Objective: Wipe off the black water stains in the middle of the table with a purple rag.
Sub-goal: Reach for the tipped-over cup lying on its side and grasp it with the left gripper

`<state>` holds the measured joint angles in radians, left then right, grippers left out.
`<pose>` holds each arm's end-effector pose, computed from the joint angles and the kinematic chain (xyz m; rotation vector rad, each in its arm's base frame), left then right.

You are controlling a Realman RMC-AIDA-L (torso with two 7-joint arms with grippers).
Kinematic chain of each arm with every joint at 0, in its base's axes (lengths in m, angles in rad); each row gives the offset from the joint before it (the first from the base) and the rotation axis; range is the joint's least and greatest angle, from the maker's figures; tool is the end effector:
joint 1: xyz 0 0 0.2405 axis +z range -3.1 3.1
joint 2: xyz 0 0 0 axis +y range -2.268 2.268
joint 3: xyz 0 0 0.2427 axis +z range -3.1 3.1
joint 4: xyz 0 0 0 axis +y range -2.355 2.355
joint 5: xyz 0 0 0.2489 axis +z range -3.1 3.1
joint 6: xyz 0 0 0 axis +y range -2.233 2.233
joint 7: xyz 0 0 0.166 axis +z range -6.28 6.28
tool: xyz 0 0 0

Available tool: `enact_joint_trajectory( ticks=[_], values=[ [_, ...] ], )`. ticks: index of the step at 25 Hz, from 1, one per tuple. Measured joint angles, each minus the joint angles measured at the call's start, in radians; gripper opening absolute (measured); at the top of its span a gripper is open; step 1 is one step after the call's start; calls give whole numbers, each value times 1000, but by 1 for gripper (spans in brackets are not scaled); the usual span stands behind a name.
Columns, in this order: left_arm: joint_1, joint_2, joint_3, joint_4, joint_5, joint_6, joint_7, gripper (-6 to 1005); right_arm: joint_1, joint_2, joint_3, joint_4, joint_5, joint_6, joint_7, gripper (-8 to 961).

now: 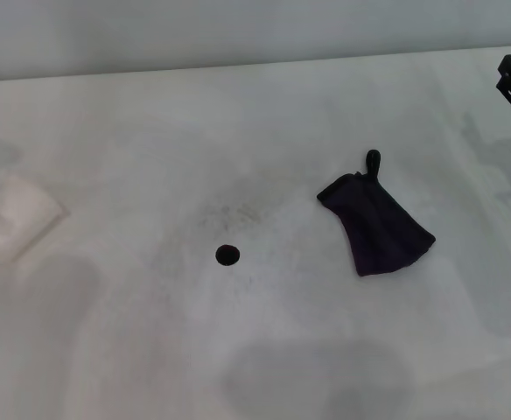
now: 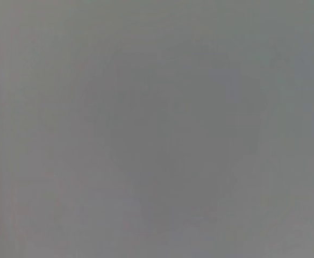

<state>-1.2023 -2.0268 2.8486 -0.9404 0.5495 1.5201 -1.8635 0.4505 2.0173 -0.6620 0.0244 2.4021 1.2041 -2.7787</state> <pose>-0.2903 0.4218 0.1011 -2.3468 -1.2460 0.4570 0.3930 0.3546 0.0195 -1.5054 0.6526 0.6867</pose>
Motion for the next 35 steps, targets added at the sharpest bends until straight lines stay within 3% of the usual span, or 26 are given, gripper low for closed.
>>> enact_joint_trajectory(
  ticks=[10, 35],
  values=[
    [9, -39, 0, 34, 5, -119, 58, 888, -1, 3, -1, 5, 0, 0, 6, 868],
    [62, -38, -2, 255, -44, -342, 90, 885, 2, 4, -1, 2, 0, 0, 8, 867]
  ],
)
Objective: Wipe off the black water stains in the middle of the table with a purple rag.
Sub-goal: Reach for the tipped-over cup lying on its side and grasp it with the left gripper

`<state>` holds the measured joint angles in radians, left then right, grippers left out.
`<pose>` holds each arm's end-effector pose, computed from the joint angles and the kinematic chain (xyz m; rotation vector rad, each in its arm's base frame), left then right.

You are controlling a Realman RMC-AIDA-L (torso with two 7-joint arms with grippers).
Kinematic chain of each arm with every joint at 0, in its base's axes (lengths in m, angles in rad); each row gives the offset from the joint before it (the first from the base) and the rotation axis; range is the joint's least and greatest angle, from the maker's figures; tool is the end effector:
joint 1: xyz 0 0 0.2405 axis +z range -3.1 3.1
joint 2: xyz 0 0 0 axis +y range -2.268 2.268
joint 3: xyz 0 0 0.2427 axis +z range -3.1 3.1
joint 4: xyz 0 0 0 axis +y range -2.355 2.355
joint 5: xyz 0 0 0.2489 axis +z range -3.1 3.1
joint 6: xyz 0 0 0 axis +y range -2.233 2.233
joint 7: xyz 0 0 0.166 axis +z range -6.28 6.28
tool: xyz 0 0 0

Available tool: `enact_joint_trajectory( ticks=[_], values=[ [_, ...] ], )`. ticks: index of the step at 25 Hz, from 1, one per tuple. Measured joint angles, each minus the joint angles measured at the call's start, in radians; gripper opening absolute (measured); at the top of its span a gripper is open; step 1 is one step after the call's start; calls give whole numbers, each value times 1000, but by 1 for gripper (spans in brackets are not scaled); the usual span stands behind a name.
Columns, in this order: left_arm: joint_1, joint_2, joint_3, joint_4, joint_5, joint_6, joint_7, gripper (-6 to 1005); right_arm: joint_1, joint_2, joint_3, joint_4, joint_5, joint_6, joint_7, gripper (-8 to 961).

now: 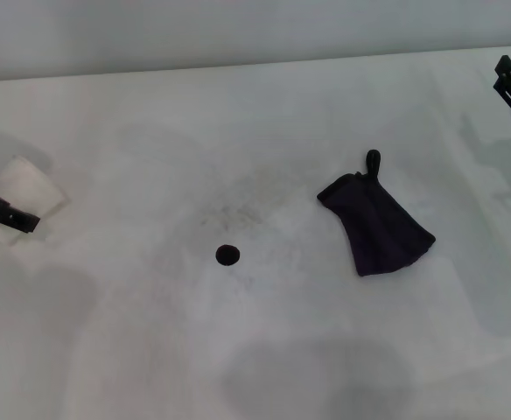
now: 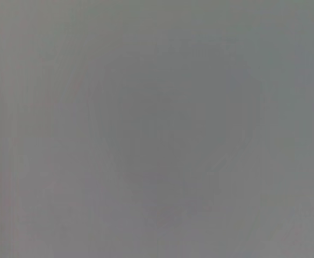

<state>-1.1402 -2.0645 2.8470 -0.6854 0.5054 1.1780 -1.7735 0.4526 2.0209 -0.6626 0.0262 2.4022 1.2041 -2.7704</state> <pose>-0.3122 0.4441 0.0307 -2.4044 -1.0055 0.4766 0.3917 0.3548 0.0172 -1.5057 0.6627 0.6966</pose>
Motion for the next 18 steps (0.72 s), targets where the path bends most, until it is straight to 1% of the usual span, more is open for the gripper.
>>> enact_joint_trajectory(
  ticks=[18],
  values=[
    [20, -2, 0, 26, -29, -3, 30, 876, -6, -2, 0, 0, 0, 0, 0, 866]
  ],
)
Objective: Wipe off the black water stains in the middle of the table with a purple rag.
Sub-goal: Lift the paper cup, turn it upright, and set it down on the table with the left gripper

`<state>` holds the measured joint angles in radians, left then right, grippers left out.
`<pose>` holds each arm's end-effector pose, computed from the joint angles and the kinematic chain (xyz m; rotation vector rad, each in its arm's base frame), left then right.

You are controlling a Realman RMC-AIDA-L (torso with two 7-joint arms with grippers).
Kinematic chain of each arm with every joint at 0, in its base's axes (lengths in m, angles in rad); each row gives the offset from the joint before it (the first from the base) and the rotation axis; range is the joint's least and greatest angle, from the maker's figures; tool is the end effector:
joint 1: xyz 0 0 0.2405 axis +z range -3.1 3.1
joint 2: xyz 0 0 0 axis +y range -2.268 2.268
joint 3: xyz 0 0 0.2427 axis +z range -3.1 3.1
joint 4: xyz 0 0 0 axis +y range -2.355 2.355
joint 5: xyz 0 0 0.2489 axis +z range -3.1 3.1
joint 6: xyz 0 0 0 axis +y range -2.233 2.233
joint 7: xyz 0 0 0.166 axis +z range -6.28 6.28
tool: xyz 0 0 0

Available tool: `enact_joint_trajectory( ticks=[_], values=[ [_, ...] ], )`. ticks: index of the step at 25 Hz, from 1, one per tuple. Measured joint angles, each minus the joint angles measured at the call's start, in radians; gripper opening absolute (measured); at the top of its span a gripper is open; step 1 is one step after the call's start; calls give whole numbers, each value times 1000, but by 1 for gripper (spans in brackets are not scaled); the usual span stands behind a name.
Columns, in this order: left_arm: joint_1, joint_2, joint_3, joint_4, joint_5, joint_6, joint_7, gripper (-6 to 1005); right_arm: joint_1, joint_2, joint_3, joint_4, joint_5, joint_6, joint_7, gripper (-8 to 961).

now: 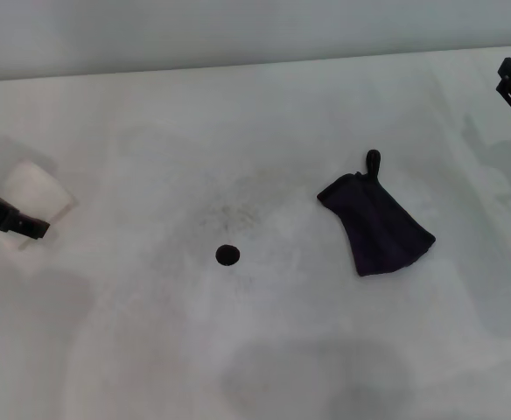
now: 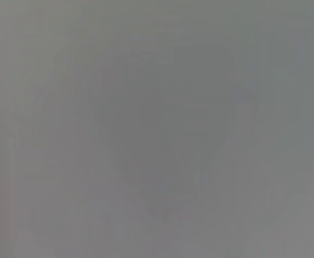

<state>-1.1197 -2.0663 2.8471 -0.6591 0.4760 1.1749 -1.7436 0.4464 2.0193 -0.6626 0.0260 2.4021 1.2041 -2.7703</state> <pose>-0.3148 0.4398 0.0206 -2.4391 -0.9967 0.4495 0.3942 0.3525 0.0180 -1.5028 0.6655 0.6909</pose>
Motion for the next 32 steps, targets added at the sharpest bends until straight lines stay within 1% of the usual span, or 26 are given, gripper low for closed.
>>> enact_joint_trajectory(
  ticks=[2, 7, 8, 12, 13, 14, 15, 19, 21, 25, 28, 32],
  values=[
    [1, 0, -1, 0, -6, 0, 1, 872, 0, 0, 0, 0, 0, 0, 0, 866],
    [11, 3, -2, -9, -78, -1, 8, 760, 0, 1, 0, 1, 0, 0, 0, 866],
    [16, 5, -2, -10, -100, -2, 16, 757, 0, 1, 0, 2, 0, 0, 0, 866],
    [41, 10, -2, -10, -223, -7, 83, 743, 0, 2, 0, 7, 0, 1, 0, 866],
    [55, 10, -2, -10, -288, -8, 127, 739, 1, 2, 0, 8, 0, 1, 0, 866],
    [61, 8, -2, -9, -318, -8, 147, 739, 1, 3, 0, 8, 0, 2, 0, 866],
    [61, 8, -2, -9, -318, -8, 147, 739, 2, 3, 0, 9, 0, 3, 0, 866],
    [106, -2, -2, 11, -478, -12, 258, 739, 6, 4, 0, 10, 0, 3, 0, 866],
    [137, -5, -2, 35, -567, -13, 305, 740, 6, 5, 0, 10, 0, 4, 1, 866],
    [240, -2, -2, 130, -828, -7, 478, 740, 6, 5, 0, 11, 0, 6, 4, 866],
    [313, -2, -1, 210, -965, -6, 619, 740, 6, 6, 0, 11, 0, 6, 14, 866],
    [394, -4, -3, 308, -1113, -13, 780, 739, 9, 6, -5, 11, 0, 6, 18, 865]
  ],
)
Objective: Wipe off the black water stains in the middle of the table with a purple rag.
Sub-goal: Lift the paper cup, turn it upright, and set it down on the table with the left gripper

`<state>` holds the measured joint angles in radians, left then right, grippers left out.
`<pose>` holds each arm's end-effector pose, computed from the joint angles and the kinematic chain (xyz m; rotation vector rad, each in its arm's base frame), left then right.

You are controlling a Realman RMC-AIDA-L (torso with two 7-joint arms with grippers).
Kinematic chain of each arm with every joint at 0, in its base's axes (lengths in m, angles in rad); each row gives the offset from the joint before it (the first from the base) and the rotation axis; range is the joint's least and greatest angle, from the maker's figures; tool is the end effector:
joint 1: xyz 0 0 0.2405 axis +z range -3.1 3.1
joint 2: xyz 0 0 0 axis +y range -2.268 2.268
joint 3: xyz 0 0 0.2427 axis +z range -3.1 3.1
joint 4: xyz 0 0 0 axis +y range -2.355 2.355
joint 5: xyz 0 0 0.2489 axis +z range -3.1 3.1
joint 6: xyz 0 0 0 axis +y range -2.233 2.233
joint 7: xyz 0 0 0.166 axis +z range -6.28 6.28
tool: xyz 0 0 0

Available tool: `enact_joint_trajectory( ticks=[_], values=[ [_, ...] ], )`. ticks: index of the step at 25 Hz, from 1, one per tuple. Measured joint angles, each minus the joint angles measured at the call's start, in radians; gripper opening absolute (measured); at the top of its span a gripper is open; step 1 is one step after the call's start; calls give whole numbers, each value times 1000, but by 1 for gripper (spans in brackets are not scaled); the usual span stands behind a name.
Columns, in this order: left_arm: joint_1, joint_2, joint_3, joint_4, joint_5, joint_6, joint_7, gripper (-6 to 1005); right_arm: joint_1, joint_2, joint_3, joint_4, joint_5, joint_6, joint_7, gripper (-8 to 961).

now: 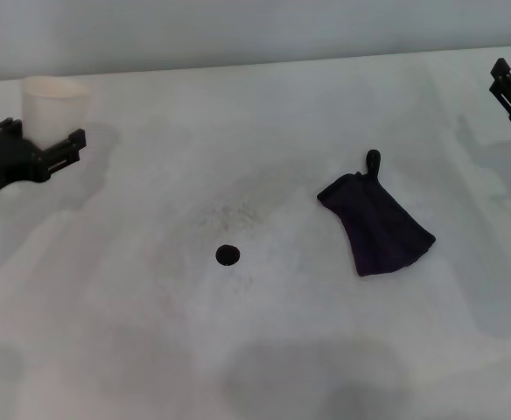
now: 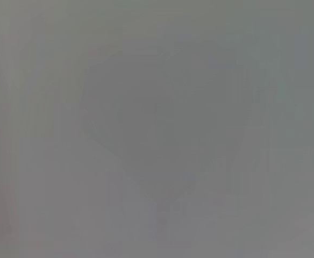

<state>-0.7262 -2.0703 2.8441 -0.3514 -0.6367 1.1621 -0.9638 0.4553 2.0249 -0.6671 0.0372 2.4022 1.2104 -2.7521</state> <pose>-0.3295 0.4110 -0.0198 -2.2042 -0.6967 -0.5638 0.3895 0.3534 0.0121 -1.5088 0.6847 0.7183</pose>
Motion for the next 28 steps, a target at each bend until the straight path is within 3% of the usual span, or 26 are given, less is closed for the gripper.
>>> enact_joint_trajectory(
  ticks=[5, 10, 15, 28],
  values=[
    [109, -4, -1, 193, -277, -3, 313, 740, 13, 0, -17, -1, 0, 0, 7, 865],
    [161, -11, -2, 374, -476, -63, 590, 740, 24, 0, -21, -2, 0, 0, 8, 865],
    [166, -17, -3, 477, -530, -157, 732, 740, 32, 0, -29, -1, 0, 0, 8, 865],
    [195, -19, -2, 541, -523, -236, 743, 743, 31, 0, -68, -5, 0, 2, 8, 865]
  ],
)
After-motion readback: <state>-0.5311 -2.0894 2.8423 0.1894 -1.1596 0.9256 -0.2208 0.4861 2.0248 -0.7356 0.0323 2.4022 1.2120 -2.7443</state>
